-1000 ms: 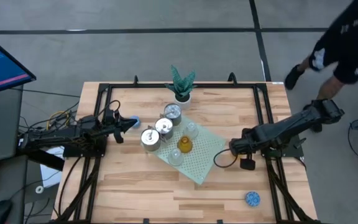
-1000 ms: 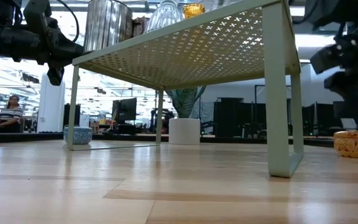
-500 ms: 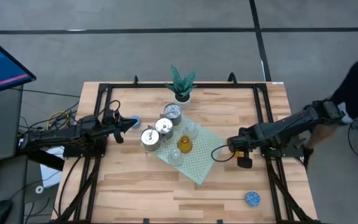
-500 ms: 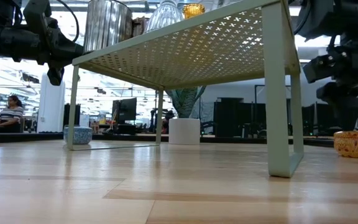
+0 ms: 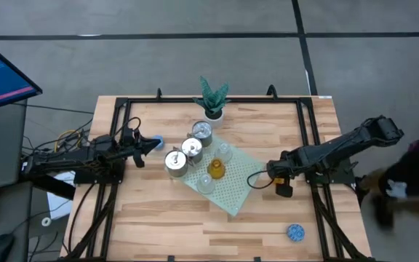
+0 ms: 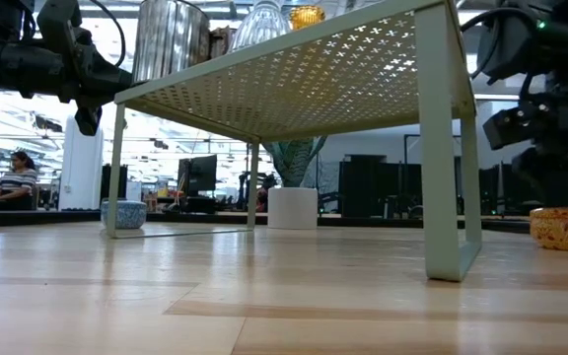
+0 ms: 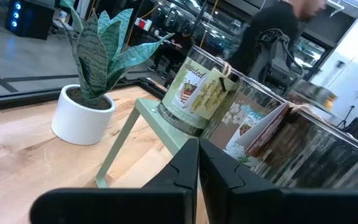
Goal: Pick & Place candle stick holders
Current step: Put the yellow scented candle on the shelf
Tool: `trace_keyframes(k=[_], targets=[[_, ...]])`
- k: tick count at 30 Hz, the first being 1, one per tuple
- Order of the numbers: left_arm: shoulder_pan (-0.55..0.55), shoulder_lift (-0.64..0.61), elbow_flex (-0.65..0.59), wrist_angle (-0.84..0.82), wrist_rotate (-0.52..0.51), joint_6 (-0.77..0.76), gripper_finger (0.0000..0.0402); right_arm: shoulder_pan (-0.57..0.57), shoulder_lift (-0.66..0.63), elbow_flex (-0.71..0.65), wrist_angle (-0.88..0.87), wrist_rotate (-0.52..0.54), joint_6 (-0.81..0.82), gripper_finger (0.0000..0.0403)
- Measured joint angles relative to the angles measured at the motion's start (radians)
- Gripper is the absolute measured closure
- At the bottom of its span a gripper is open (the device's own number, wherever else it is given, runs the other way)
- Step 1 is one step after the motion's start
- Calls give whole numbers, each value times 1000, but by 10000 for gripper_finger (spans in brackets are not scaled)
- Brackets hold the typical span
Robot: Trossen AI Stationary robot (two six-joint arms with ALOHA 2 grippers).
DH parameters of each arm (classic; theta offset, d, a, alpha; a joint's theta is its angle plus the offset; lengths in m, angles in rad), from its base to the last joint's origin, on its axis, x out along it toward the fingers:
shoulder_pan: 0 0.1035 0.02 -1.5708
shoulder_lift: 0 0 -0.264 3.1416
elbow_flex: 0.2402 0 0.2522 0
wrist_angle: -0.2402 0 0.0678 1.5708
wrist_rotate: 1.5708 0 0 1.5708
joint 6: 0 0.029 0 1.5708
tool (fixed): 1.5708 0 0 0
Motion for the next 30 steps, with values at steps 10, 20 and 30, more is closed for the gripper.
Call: trace_keyframes(k=[10, 20, 30], targets=[[0, 0, 0, 0, 0, 0, 390, 0, 0, -11, 42, 11, 16, 22], [0, 0, 0, 0, 0, 0, 390, 0, 0, -58, 82, 8, 52, 22], [0, 0, 0, 0, 0, 0, 390, 0, 0, -74, 121, 34, 53, 29]])
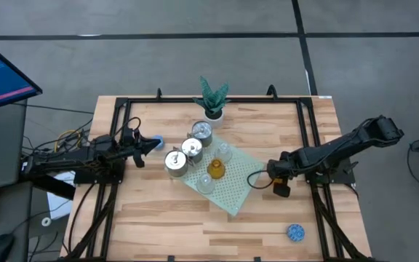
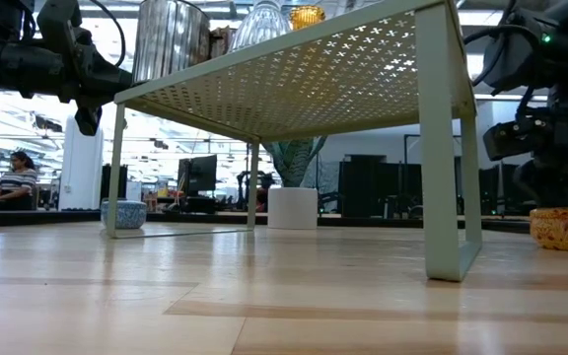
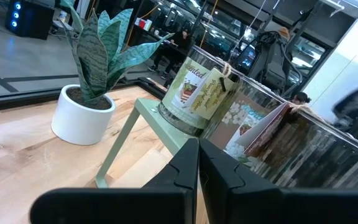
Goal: Pick & Place candle stick holders
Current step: Put the yellow scented candle on the shelf
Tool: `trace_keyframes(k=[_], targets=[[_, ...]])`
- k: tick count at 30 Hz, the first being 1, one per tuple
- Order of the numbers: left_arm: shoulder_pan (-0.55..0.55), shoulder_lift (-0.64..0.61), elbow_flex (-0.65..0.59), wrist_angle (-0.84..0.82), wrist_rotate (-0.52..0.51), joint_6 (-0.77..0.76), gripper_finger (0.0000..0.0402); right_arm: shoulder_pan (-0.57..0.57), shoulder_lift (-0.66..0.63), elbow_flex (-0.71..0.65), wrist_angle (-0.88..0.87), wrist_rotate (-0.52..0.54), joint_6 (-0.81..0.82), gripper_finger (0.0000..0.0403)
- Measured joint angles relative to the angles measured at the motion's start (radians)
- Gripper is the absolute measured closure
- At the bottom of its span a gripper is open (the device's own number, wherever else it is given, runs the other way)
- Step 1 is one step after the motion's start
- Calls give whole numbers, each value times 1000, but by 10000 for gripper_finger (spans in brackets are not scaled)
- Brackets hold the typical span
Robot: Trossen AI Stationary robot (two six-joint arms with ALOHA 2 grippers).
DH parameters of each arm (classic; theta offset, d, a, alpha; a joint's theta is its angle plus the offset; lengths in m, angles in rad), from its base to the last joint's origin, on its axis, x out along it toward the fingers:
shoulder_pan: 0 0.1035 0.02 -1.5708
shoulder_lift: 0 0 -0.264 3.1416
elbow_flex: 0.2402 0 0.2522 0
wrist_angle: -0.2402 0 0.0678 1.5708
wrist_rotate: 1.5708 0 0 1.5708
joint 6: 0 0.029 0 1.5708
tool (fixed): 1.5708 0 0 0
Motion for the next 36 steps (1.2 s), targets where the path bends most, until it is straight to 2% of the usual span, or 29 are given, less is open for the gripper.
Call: trace_keyframes(k=[13, 23, 36], targets=[[0, 0, 0, 0, 0, 0, 390, 0, -1, -6, 1, 19, 13, 116], [0, 0, 0, 0, 0, 0, 390, 1, 0, 22, -16, 13, 53, 112], [0, 0, 0, 0, 0, 0, 390, 0, -3, 205, -305, 17, 30, 112]])
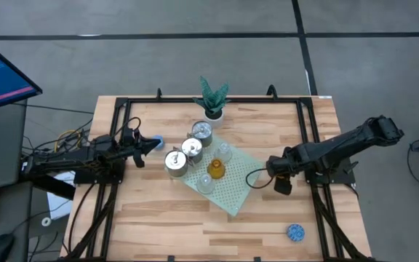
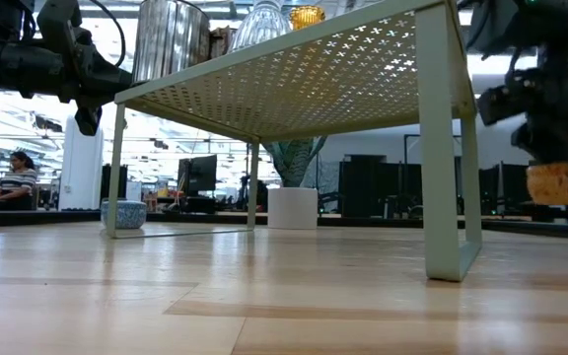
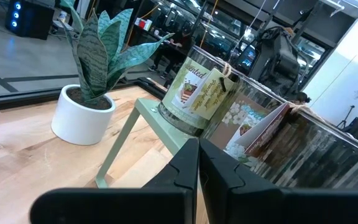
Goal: Pick & Place candle stick holders
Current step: Put the yellow scented candle on the shelf
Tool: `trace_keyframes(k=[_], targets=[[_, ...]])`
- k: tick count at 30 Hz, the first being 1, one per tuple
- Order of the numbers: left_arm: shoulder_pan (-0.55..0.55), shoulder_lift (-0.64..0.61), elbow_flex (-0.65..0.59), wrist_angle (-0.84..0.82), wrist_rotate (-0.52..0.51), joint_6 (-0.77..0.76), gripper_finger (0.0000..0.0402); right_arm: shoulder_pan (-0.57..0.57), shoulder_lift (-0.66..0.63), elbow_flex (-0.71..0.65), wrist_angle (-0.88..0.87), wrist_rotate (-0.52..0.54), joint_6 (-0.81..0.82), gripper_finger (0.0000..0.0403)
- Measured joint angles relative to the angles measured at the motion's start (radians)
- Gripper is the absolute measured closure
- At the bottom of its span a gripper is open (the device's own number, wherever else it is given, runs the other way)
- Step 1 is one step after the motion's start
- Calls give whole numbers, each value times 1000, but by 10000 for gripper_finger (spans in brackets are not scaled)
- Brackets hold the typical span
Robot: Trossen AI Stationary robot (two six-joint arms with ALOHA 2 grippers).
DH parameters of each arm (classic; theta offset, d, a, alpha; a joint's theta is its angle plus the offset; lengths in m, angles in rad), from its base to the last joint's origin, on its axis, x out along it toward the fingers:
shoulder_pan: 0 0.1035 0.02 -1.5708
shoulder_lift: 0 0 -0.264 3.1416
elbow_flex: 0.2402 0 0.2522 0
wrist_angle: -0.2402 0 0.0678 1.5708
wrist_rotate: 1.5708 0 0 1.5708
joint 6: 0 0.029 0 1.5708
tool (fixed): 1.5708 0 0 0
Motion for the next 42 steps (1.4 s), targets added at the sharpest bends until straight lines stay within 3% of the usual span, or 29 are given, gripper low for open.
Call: trace_keyframes(k=[12, 22, 32, 37, 42], targets=[[0, 0, 0, 0, 0, 0, 390, 0, 0, 278, -314, 6, -88, 112], [0, 0, 0, 0, 0, 0, 390, -33, 13, 492, -357, 73, -149, 112], [0, 0, 0, 0, 0, 0, 390, -156, 235, 685, -338, 83, -401, 112], [0, 0, 0, 0, 0, 0, 390, -165, 330, 815, -330, 82, -509, 112], [0, 0, 0, 0, 0, 0, 390, -161, 408, 859, -313, 62, -552, 112]])
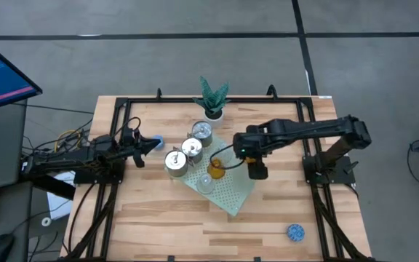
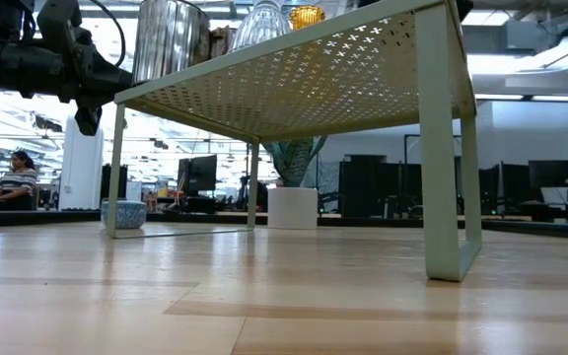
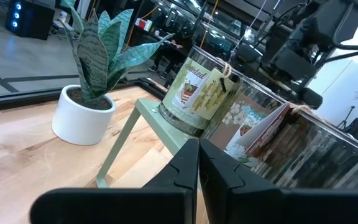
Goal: Pick & Place candle stick holders
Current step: Put the yellow scented candle on the shelf
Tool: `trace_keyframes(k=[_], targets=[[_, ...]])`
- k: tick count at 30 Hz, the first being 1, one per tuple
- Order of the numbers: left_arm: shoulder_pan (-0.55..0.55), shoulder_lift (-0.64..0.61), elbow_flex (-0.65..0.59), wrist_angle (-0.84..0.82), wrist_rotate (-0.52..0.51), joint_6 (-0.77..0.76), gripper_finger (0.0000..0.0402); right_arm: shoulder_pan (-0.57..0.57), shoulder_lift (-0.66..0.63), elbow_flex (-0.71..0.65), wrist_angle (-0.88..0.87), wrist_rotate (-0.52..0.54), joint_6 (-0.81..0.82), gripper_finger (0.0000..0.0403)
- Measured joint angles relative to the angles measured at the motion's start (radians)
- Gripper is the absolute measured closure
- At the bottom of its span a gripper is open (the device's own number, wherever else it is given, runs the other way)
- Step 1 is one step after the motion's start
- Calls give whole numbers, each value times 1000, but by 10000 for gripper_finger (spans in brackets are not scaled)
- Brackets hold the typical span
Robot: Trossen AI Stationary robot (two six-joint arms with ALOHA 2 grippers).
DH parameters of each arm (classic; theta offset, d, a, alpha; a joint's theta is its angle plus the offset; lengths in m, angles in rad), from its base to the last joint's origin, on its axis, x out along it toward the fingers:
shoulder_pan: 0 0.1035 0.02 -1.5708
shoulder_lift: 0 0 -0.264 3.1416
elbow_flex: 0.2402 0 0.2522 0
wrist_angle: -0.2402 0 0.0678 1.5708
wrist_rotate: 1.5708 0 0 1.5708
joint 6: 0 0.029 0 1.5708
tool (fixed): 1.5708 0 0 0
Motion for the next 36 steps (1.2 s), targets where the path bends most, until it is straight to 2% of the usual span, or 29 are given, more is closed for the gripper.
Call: trace_keyframes(k=[9, 28, 36], targets=[[0, 0, 0, 0, 0, 0, 390, 42, 71, 0, 36, -42, -30, 112], [0, 0, 0, 0, 0, 0, 390, 26, 64, -39, 43, -86, -54, 111], [0, 0, 0, 0, 0, 0, 390, 10, 42, -42, 18, -83, -56, 78]])
